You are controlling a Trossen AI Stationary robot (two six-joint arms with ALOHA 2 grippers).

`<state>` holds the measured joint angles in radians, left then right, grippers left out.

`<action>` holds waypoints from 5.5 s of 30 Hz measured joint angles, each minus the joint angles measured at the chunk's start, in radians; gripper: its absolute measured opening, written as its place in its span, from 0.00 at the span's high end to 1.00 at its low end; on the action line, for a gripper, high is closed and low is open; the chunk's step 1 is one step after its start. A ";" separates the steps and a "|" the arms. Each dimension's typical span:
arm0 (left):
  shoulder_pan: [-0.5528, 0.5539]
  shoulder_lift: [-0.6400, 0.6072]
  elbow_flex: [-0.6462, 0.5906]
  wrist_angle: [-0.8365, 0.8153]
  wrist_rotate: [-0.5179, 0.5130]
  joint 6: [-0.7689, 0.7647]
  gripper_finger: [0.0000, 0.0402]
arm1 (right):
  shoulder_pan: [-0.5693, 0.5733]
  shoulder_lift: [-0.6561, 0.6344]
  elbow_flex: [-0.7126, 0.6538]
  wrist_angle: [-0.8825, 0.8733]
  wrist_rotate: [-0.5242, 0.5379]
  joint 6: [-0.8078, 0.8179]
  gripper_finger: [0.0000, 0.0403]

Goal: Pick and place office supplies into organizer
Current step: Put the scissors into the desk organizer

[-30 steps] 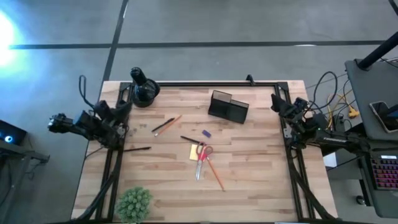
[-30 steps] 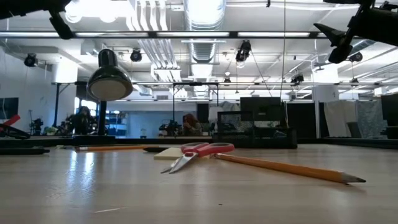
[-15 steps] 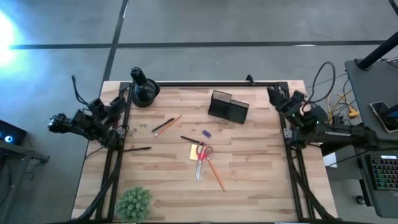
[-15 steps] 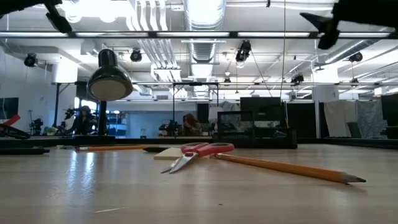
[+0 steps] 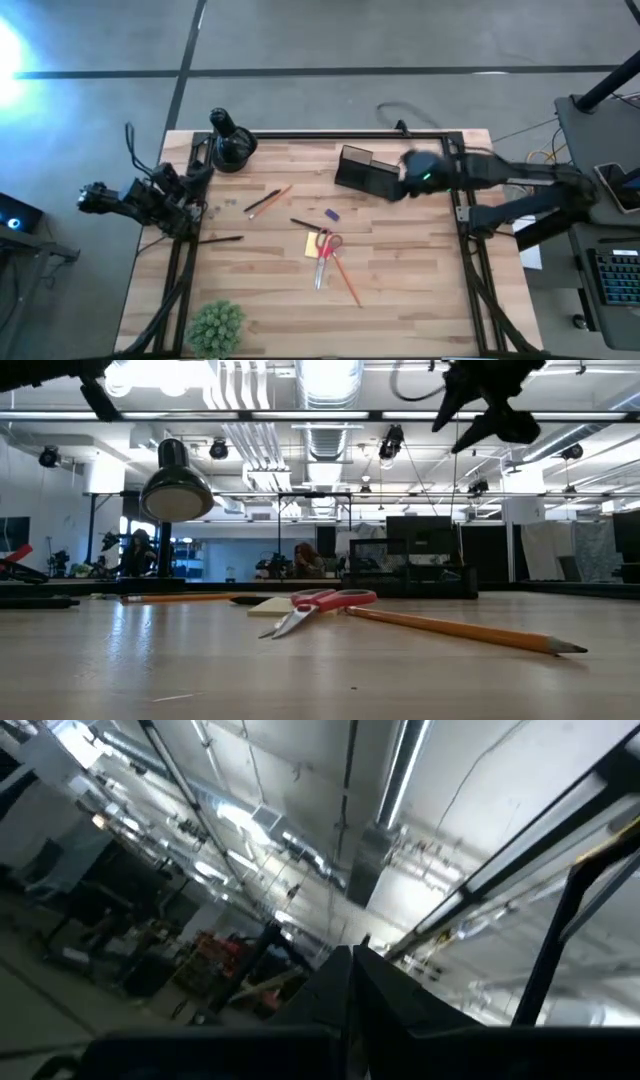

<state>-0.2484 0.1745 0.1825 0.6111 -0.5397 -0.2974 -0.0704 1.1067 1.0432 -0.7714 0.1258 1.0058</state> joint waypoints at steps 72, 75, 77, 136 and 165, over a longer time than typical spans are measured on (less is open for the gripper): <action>0.000 -0.001 -0.001 -0.433 0.113 -0.249 1.00 | 0.154 1.080 0.694 -0.111 -0.125 -1.707 0.54; -0.001 -0.001 -0.001 -0.431 0.113 -0.250 1.00 | 0.148 1.080 0.658 -0.092 -0.125 -1.729 0.54; 0.000 -0.001 -0.001 -0.431 0.113 -0.257 1.00 | 0.146 1.080 0.638 -0.089 -0.125 -1.731 0.54; 0.000 -0.001 -0.001 -0.423 0.086 -0.265 1.00 | -0.045 0.733 0.607 -0.494 1.144 -1.671 0.91; 0.000 -0.003 -0.001 -0.411 0.089 -0.184 1.00 | -0.213 0.856 0.570 -0.501 1.235 -1.799 0.91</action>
<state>-0.2485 0.1715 0.1818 0.2001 -0.4511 -0.4813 -0.2835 1.9629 1.6135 -1.2720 1.3610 -0.7932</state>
